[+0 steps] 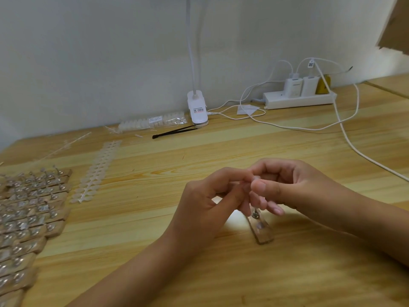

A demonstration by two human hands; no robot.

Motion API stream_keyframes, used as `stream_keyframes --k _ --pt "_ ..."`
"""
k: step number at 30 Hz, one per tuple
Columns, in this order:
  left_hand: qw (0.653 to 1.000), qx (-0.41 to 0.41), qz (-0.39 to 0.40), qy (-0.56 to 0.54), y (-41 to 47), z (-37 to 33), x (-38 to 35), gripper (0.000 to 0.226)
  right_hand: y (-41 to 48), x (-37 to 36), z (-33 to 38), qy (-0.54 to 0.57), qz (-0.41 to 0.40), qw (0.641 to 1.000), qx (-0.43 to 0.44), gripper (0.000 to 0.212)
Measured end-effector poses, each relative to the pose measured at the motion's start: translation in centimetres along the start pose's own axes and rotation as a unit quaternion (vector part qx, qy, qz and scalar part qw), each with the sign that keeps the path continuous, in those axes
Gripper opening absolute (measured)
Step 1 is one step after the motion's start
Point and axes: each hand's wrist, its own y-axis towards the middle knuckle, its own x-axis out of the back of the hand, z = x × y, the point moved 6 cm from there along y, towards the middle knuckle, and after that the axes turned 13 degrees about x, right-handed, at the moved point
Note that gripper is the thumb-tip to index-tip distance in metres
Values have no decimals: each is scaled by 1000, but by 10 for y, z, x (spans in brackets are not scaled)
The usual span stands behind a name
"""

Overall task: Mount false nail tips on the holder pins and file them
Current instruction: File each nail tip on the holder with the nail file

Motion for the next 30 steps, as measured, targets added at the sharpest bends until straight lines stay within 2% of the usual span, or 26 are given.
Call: stream_keyframes --k 6,14,27,28,30 --pt "998 -10 -34 54 -3 -3 3 18 0 1 3 -3 -9 1000 11 17" --pt "999 -12 -19 49 -3 -5 2 14 -4 -2 8 -16 -19 998 51 23" --pt "999 1 -22 43 -2 -3 3 13 1 -1 6 -4 -36 998 51 14" --pt "999 6 -25 40 -1 -3 3 13 2 0 6 -7 -26 998 49 19" --pt "999 20 -32 24 2 -1 3 11 3 6 6 -5 -12 999 42 43"
